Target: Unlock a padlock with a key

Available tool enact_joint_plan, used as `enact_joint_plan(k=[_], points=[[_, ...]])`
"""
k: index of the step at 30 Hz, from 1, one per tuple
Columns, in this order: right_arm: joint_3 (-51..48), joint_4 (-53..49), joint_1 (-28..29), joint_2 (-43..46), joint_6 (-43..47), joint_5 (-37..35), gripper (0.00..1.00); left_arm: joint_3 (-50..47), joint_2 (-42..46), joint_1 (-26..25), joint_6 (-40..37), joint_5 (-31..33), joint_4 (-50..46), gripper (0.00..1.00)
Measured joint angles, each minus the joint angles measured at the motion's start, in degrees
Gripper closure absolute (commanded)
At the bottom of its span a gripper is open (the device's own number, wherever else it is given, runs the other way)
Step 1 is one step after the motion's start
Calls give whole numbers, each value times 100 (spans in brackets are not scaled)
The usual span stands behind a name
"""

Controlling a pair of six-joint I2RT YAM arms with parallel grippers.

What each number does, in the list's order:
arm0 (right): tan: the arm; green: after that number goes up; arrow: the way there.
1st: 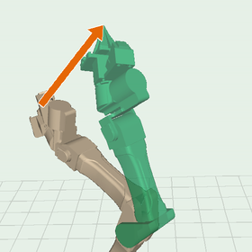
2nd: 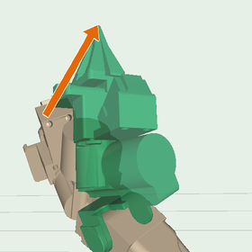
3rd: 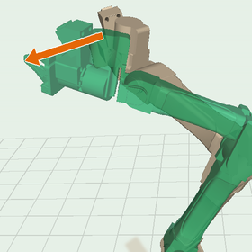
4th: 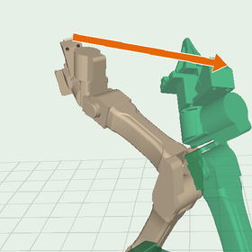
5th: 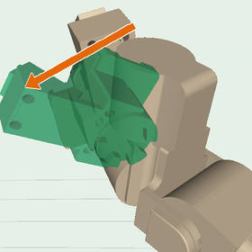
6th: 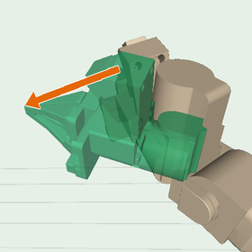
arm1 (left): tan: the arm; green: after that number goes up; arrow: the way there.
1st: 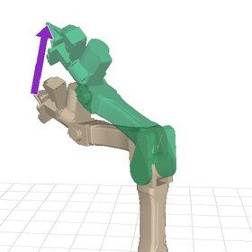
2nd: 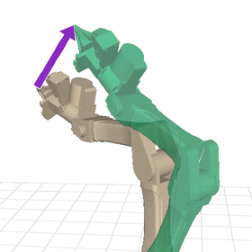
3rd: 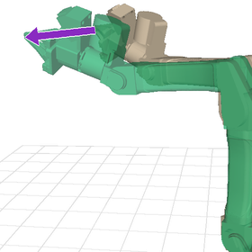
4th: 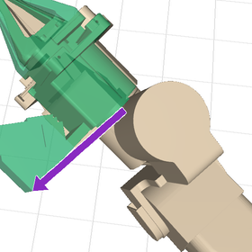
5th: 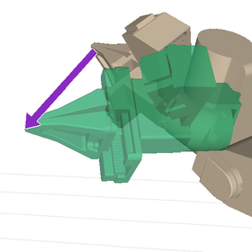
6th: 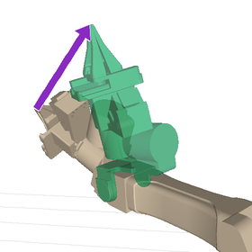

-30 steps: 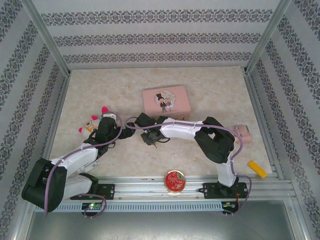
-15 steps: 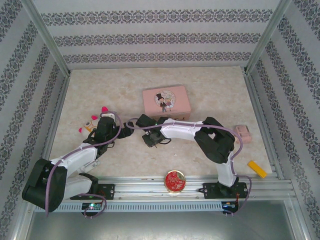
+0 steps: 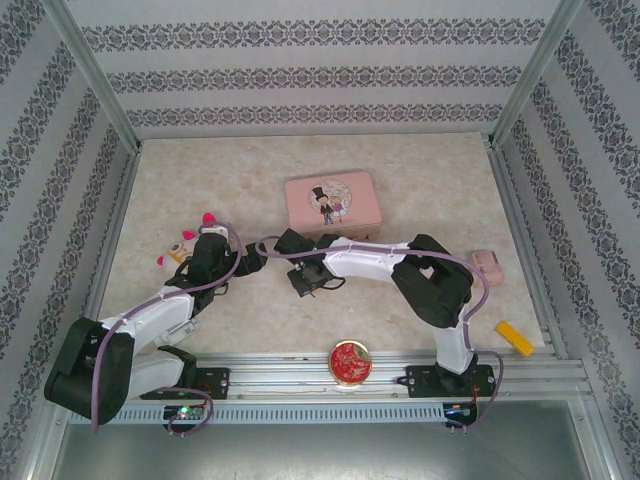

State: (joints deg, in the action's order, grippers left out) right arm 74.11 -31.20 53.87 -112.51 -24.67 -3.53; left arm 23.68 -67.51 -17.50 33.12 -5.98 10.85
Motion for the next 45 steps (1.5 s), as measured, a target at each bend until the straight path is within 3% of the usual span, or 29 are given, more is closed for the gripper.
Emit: enact_joint_plan(k=[8, 15, 24, 32, 40, 45], points=[[-74, -59, 0, 280, -136, -20, 100, 0, 28, 0, -4, -48, 0, 1], [-407, 127, 0, 1187, -439, -223, 100, 0, 295, 0, -4, -199, 4, 1], [-616, 389, -15, 2457, -761, -636, 100, -35, 807, 4, -81, -789, 308, 1], [-616, 439, -90, 2918, -846, -826, 100, -162, 1023, 4, -162, -1202, 822, 1], [-634, 267, 96, 2295, -1106, -809, 82, -160, 1290, 11, -129, -352, 101, 1], [-214, -177, 466, 1182, -1414, -811, 62, -160, 1440, 114, 26, 116, -249, 1]])
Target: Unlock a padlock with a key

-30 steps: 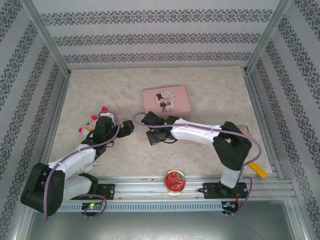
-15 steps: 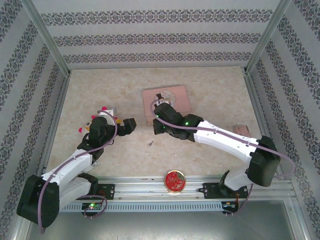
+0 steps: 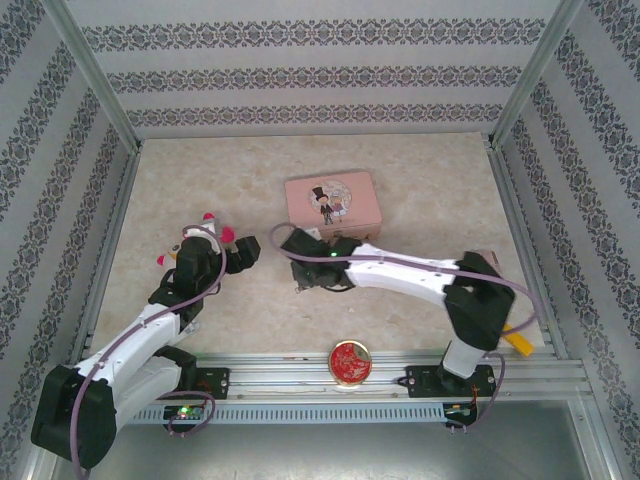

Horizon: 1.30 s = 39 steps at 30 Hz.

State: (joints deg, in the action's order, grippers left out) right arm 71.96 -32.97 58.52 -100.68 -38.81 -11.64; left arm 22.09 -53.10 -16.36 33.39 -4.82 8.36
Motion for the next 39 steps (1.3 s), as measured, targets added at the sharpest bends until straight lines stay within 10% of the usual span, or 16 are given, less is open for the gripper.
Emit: enact_joint_plan(k=[14, 39], points=[[1073, -605, 249, -1530, -848, -358, 47, 0, 2, 74, 293, 188, -160, 1], [382, -496, 275, -1344, -1250, -549, 62, -22, -184, 109, 339, -11, -151, 1]])
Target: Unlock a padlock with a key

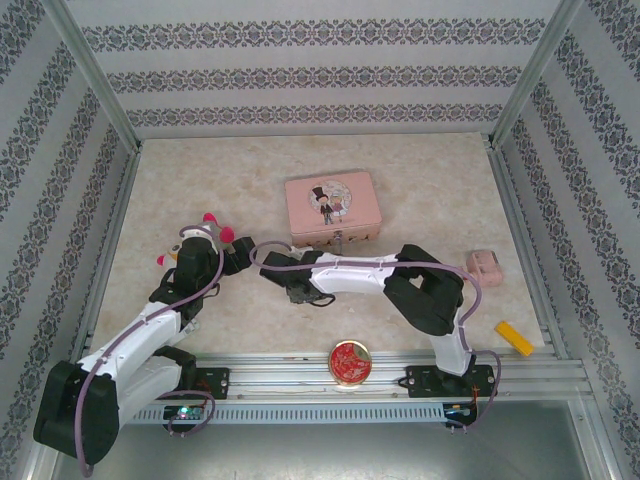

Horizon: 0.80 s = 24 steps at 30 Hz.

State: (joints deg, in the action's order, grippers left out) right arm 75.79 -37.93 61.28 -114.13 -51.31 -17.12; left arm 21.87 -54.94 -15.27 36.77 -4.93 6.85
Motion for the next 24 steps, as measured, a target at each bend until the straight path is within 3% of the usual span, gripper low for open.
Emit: enact_joint_plan(k=[24], points=[[-127, 129, -4, 94, 216, 44, 85, -55, -42, 2, 66, -85, 0, 1]])
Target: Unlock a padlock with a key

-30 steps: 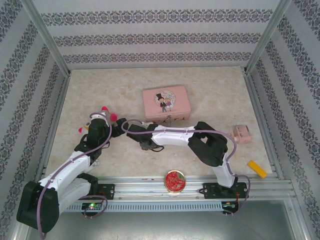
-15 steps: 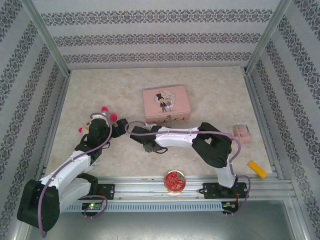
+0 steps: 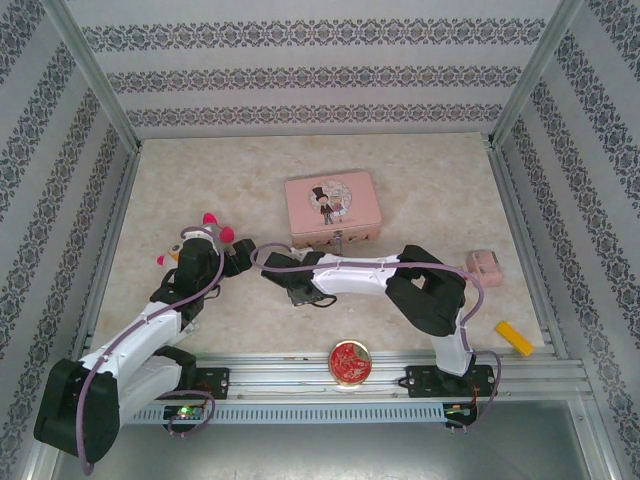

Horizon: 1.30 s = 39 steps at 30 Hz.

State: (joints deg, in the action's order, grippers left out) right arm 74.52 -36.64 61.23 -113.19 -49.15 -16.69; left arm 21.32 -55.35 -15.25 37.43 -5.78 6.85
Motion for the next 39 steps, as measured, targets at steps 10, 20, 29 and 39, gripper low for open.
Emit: enact_joint_plan(k=[10, 20, 29, 39], points=[[-87, 4, -151, 181, 404, -20, 100, -9, 173, 0, 13, 4, -4, 1], [-369, 46, -299, 791, 1344, -92, 100, -9, 297, 0, 4, -22, -9, 1], [-496, 129, -317, 2052, 2531, -389, 100, -9, 326, 0, -120, -431, 81, 0], [-514, 151, -581, 3189, 2791, 31, 100, -365, 468, -15, -767, -1895, 1864, 1]])
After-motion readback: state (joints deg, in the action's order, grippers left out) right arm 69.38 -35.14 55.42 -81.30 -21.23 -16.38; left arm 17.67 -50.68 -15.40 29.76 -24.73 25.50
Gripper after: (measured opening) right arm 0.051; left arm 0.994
